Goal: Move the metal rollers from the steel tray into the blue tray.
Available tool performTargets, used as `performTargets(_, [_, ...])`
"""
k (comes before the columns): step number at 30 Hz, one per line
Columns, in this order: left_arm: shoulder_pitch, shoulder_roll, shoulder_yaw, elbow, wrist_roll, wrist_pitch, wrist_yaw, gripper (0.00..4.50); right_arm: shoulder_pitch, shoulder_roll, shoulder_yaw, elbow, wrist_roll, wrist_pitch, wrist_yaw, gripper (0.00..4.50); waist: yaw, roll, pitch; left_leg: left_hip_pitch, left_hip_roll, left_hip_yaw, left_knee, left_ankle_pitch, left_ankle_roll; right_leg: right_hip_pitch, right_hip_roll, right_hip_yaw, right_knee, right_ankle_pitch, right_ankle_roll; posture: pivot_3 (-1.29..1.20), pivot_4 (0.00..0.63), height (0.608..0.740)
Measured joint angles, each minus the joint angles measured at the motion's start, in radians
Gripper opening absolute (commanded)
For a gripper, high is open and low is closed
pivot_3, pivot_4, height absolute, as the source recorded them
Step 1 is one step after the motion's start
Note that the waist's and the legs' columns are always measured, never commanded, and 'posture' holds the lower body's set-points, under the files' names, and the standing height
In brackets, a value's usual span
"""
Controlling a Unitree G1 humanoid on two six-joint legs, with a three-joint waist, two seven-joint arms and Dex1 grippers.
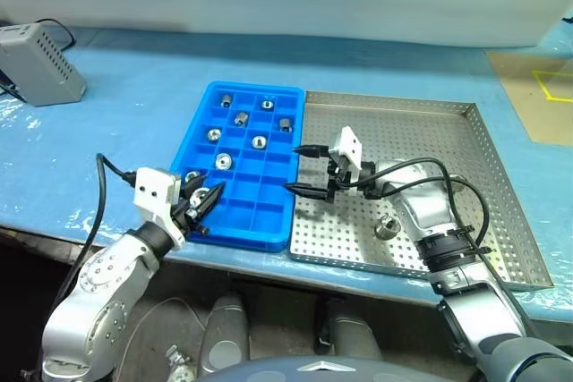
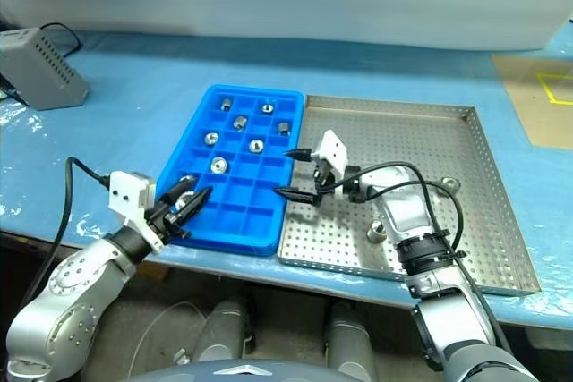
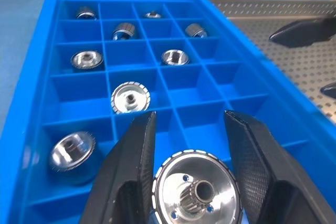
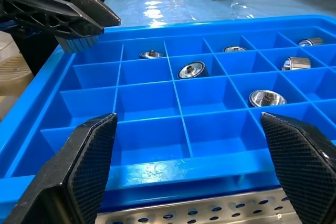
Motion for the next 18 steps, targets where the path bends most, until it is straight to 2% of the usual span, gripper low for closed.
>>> performTargets(9, [0.009, 0.028, -0.006, 0.003, 0.012, 0.001, 0.008, 1.72, 0.002, 0.006, -0.001, 0.0, -0.003, 0.0, -0.006, 4.5, -0.002, 0.0, 0.0, 0.0, 0.0, 0.0, 0.0, 0.0, 0.0, 0.0, 0.0, 0.001, 0.0, 0.001, -0.001, 0.19, 0.15, 0.74])
performTargets(11, [0.015, 0.034, 0.0, 0.002, 0.006, 0.006, 0.008, 2.45, 0.003, 0.005, -0.001, -0.001, -0.003, 0.001, -0.009, 4.5, -0.003, 0.0, 0.0, 0.001, 0.0, 0.001, 0.0, 0.0, 0.0, 0.0, 0.0, 0.001, 0.0, 0.001, -0.001, 0.19, 0.15, 0.74])
performTargets(13, [0.016, 0.045, 0.004, 0.002, 0.002, 0.014, 0.009, 2.92, 0.003, 0.002, -0.001, -0.004, -0.003, 0.002, -0.012, 4.5, -0.003, 0.0, 0.0, 0.001, 0.0, 0.001, 0.0, 0.0, 0.0, 0.0, 0.0, 0.001, 0.0, 0.001, -0.001, 0.17, 0.15, 0.74])
performTargets(16, [0.016, 0.068, 0.006, -0.003, 0.0, 0.033, 0.011, 4.0, 0.003, -0.006, -0.003, -0.01, -0.003, 0.005, -0.023, 4.5, -0.004, 0.0, 0.0, 0.002, 0.0, 0.001, 0.0, 0.0, 0.0, 0.001, 0.0, 0.002, 0.0, 0.0, 0.0, 0.16, 0.15, 0.74])
performTargets(18, [0.001, 0.075, 0.006, -0.003, 0.006, 0.038, 0.027, 4.45, 0.005, -0.012, -0.01, -0.011, -0.003, 0.006, -0.03, 4.5, -0.004, 0.0, 0.0, 0.002, 0.0, 0.001, 0.0, 0.0, 0.0, 0.001, 0.0, 0.002, 0.0, 0.0, 0.0, 0.14, 0.15, 0.74])
